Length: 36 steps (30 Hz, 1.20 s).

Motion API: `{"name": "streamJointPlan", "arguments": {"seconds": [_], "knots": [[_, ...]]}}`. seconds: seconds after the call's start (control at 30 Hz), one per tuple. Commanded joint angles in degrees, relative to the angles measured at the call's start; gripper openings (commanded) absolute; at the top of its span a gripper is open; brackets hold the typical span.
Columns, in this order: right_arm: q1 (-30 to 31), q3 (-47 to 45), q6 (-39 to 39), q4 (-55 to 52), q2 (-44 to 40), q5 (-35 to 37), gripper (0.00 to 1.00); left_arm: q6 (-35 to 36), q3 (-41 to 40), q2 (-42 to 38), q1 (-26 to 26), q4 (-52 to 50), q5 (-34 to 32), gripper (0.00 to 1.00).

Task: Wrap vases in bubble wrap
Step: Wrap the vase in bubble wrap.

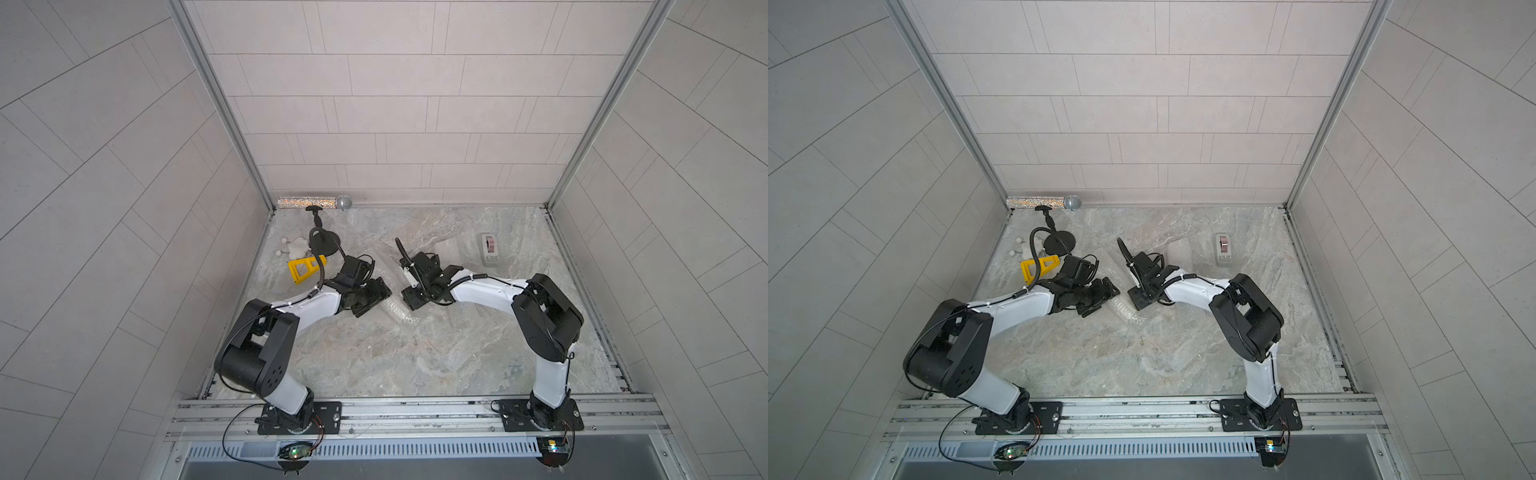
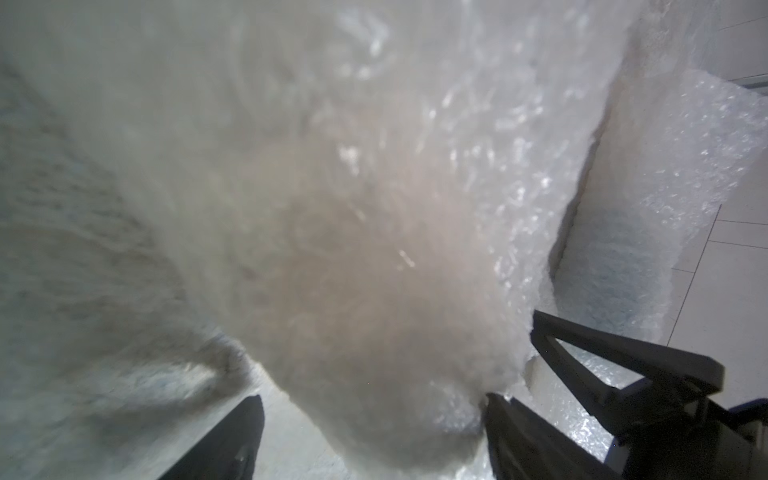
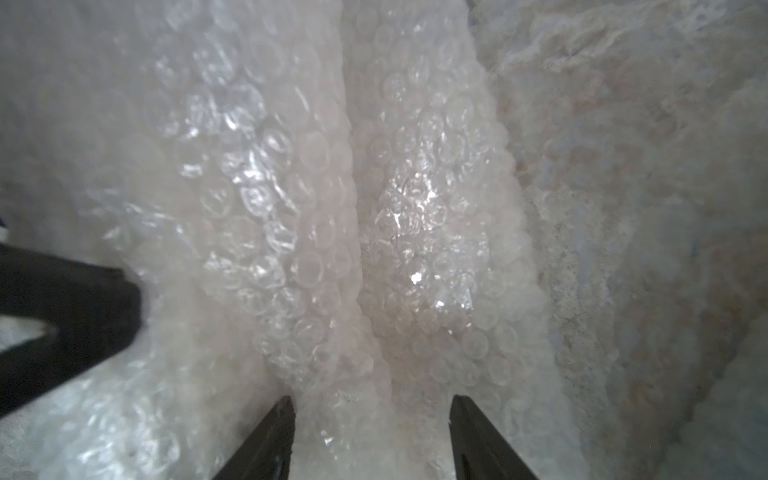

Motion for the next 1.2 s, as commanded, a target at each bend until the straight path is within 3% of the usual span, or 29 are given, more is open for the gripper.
{"name": "streamJointPlan", "arguments": {"seconds": [0.0,0.47,0.63,0.9,1.17], "knots": [[-0.8,1.4,-1.4,-2.1,-2.1,-0.1,0.62,0.3,1.5,2.1,-0.3,0.2,-0.9,0.85],[-5.1,6.9,-2.2,-7.4,3.6,4.5,0.54,5.9,6.5,8.9,-0.3,-7.2,-7.4,0.85],[-5.8,9.6,-2.2,-8.7,6.6,2.6,0.49,7.4,8.4,9.4,-0.3,-9.7,-9.2,0.84],[-5.8,9.1,-2.1,-8.2,8.3,-0.7,0.31,8.1,9.1,8.9,-0.3,-11.2,-9.9,0.84],[-6.8,3.6,-0.2,-3.6,1.1,-4.8,0.07,10.4,8.7,8.3,-0.3,-11.4,-8.5,0.82]]}}
